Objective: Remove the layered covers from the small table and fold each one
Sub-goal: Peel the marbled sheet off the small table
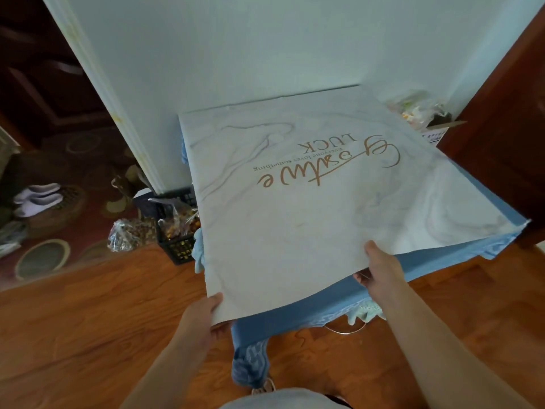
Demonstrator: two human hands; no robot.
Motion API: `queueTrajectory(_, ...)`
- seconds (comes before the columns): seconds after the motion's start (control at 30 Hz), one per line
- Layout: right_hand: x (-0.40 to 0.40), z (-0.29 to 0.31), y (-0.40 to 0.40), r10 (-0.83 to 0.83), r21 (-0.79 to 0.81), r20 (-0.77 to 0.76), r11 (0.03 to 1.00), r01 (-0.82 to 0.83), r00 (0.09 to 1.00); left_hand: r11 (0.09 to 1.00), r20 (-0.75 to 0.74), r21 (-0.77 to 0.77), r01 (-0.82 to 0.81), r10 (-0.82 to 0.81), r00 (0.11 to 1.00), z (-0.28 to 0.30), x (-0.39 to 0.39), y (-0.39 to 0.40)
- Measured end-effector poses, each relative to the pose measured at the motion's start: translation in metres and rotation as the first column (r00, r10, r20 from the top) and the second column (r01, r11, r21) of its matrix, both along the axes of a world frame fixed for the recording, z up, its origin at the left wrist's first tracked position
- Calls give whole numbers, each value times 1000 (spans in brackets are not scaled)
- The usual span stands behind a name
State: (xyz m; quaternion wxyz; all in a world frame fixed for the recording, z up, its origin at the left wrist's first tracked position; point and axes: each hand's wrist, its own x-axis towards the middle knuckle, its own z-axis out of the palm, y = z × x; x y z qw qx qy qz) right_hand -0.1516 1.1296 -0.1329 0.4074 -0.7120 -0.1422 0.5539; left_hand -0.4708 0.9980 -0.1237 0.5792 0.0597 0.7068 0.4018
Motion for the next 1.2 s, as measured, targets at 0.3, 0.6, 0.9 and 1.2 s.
queueTrajectory(0.3, 39, -52, -32, -139, -167, -239, 981, 100, 961, 836, -278, 337, 434, -352, 894, 64, 46, 26)
queueTrajectory(0.6, 45, -73, -30, -42, -230, -160, 973, 4, 986, 979, -39, -201, -27, 20, 999, -47, 53, 7)
queueTrajectory(0.9, 146, -71, 3, -133, -118, -416, 989, 92, 899, 867, 64, -77, -492, 497, 865, -43, 115, 10)
queueTrajectory(1.2, 264, -94, 78, -111, -238, -331, 971, 31, 937, 794, 198, -178, -581, 607, 769, -57, 222, 14)
